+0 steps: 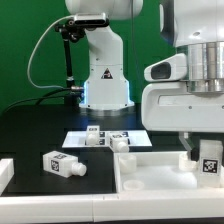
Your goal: Assemble one leg
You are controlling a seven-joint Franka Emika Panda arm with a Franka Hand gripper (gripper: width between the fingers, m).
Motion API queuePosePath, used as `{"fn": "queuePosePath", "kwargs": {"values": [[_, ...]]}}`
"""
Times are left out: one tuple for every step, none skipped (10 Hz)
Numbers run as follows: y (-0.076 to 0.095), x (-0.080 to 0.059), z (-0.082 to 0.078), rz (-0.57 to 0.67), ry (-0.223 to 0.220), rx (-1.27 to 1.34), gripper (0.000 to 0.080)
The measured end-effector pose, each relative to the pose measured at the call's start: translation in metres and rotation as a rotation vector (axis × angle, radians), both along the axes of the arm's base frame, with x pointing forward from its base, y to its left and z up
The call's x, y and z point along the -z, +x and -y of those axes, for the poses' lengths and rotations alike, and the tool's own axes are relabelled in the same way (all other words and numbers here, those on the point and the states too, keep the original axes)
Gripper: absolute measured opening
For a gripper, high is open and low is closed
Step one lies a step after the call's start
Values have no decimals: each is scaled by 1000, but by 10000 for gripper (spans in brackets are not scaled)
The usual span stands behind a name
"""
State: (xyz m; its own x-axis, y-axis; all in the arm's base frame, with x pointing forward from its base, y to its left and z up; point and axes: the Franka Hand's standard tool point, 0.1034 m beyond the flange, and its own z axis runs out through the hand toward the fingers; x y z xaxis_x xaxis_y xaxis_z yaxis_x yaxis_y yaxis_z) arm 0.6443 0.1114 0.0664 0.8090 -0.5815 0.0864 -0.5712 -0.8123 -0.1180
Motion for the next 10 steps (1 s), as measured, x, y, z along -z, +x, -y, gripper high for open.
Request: {"fn": "queuePosePath", "kwargs": {"values": [[0,1,1,-4,6,50,287],[-1,1,2,-10,20,154,289],[0,1,4,-22,35,280,289],[0,1,5,-30,49,384,289],[-1,1,5,-48,73,546,289],[-2,1,4,-67,99,739,289],[-3,1,2,-80,126,926,289],[-2,1,3,-92,157,1050,289],[-2,1,3,-102,180,1184,289],[-2,1,3,-108,191,1256,289]]}}
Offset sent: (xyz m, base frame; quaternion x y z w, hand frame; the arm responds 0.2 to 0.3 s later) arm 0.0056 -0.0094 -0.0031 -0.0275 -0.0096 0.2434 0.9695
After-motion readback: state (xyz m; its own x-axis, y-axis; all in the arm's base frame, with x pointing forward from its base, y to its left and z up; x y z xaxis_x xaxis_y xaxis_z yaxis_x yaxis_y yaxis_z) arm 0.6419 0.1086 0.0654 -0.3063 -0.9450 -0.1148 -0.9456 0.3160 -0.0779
